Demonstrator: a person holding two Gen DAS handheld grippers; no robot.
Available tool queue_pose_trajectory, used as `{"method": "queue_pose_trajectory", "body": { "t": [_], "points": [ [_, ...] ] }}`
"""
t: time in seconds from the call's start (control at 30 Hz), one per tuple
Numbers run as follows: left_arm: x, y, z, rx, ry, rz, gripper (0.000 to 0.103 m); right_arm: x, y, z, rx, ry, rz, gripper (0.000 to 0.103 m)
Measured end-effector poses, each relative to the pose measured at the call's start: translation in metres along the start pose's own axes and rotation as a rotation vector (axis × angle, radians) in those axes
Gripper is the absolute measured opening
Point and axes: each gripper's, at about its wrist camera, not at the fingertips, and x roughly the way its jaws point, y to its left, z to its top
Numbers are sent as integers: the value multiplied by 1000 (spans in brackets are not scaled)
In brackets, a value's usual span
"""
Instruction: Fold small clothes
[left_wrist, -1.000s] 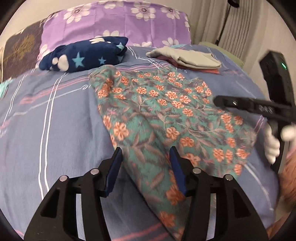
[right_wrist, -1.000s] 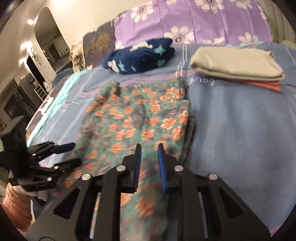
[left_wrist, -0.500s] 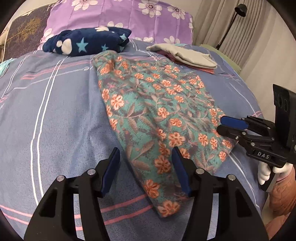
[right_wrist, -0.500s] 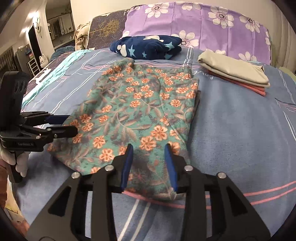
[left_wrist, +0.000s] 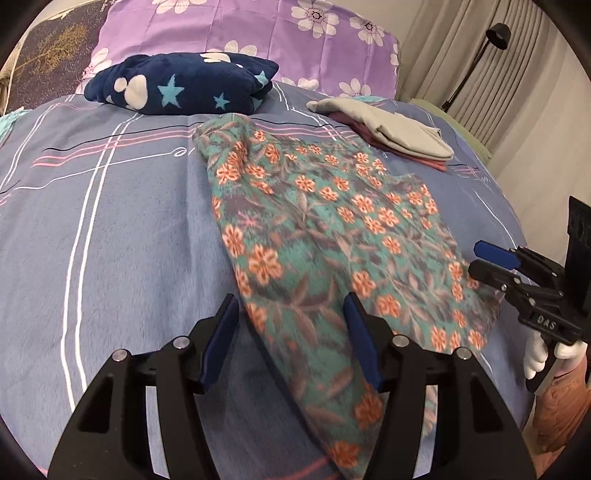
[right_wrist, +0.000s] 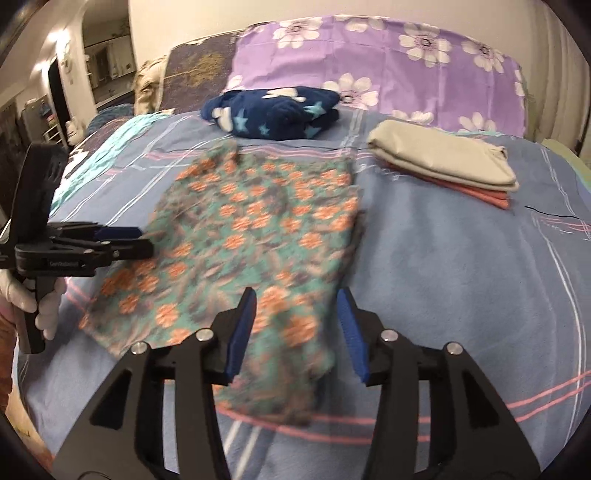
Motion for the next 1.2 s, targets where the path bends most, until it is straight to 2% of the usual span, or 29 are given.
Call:
{"method": "queue_pose_trajectory", "body": {
  "t": [0.1,0.33,0.53,0.7,0.83,0.93,1.07,1.2],
  "points": [
    [8,4,5,-4,6,-13,62,9,-14,5,40,25,-8,48],
    [22,10,14,-11,20,-57,66,35,-38,13,145,79,53,51],
    [30,13,22,-8,33,-99,70,56,-54,15,235,119,142,56],
    [41,17,35,-30,44,-141,70,69,-70,21,318,127,257,58],
    [52,18,49,-42,55,-136,57,83,-78,32,356,129,321,58],
    [60,24,59,-63,61,-160,50,97,-84,42,378,127,367,58],
    [69,27,70,-74,65,-184,49,114,-88,56,403,140,434,55],
    [77,17,76,-22,71,-141,49,128,-76,68,358,158,458,54]
  ]
}}
